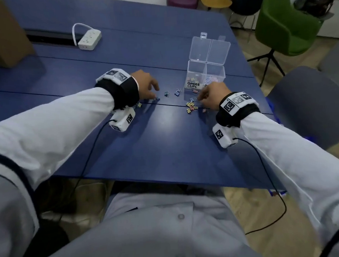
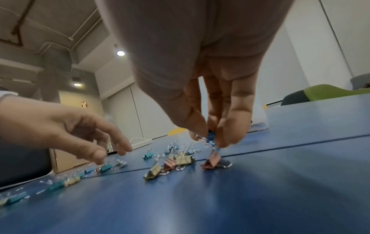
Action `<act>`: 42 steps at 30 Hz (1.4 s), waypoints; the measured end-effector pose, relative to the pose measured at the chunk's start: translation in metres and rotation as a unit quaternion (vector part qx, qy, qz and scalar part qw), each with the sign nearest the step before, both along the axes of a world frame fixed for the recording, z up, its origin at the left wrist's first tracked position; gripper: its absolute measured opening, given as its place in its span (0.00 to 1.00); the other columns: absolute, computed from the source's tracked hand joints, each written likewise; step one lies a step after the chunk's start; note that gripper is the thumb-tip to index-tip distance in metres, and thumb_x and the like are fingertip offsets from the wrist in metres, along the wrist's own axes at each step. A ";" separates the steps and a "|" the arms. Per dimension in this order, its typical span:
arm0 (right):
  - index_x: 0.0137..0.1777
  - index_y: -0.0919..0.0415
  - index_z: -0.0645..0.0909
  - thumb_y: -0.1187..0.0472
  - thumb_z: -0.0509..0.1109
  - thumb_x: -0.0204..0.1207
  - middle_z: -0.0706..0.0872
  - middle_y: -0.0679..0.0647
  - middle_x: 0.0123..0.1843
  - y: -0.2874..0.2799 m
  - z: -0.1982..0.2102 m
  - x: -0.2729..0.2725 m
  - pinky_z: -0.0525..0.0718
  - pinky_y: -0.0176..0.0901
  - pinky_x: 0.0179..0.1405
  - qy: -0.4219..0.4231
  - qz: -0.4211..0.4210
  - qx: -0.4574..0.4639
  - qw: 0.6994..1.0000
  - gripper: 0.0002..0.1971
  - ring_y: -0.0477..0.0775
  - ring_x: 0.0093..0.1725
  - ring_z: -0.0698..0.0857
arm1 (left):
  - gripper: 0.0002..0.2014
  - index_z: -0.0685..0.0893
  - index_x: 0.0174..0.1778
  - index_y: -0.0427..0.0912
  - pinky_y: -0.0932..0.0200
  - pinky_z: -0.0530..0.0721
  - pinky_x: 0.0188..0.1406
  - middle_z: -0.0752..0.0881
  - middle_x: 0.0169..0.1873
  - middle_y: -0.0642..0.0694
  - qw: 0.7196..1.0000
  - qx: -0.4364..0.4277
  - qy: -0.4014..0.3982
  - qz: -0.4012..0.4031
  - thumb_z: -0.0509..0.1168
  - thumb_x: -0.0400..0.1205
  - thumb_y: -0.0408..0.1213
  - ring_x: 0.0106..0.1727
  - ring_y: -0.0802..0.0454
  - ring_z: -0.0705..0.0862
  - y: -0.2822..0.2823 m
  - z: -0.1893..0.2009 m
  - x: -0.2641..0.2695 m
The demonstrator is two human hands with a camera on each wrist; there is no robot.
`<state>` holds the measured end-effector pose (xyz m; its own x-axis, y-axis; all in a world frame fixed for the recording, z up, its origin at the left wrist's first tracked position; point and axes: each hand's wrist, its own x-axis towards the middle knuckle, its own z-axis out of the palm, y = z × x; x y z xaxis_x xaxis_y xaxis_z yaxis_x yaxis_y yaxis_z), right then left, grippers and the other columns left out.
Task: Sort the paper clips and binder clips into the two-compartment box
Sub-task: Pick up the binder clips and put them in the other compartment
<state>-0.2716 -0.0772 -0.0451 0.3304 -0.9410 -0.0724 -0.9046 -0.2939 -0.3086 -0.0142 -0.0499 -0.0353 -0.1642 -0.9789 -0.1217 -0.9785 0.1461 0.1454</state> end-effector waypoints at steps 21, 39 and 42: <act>0.54 0.58 0.90 0.63 0.73 0.72 0.90 0.57 0.54 0.023 0.002 -0.004 0.84 0.46 0.62 0.065 0.039 -0.018 0.997 0.11 0.58 0.58 0.86 | 0.10 0.92 0.45 0.47 0.61 0.81 0.47 0.91 0.43 0.45 0.998 -0.019 0.051 0.016 0.72 0.72 0.31 0.47 0.44 0.88 0.002 -0.007 -0.030; 0.68 0.54 0.81 0.65 0.71 0.73 0.91 0.54 0.51 -0.083 0.041 0.022 0.82 0.45 0.63 -0.148 0.002 -0.059 0.987 0.23 0.53 0.52 0.88 | 0.08 0.92 0.45 0.44 0.66 0.87 0.47 0.91 0.37 0.46 0.937 -0.149 0.306 0.081 0.75 0.71 0.33 0.27 0.70 0.82 -0.056 0.055 -0.049; 0.72 0.54 0.77 0.66 0.73 0.73 0.91 0.55 0.52 -0.085 0.034 0.012 0.81 0.43 0.66 -0.169 -0.004 -0.052 0.984 0.27 0.52 0.57 0.88 | 0.08 0.93 0.45 0.44 0.74 0.84 0.37 0.92 0.38 0.46 0.933 -0.155 0.318 0.070 0.75 0.71 0.33 0.22 0.71 0.80 -0.075 0.067 -0.070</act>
<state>-0.2596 -0.1626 -0.0112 0.3117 -0.9403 0.1369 -0.7580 -0.3329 -0.5609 -0.0838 -0.1254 0.0318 0.0245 -0.9681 0.2494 -0.7219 0.1554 0.6743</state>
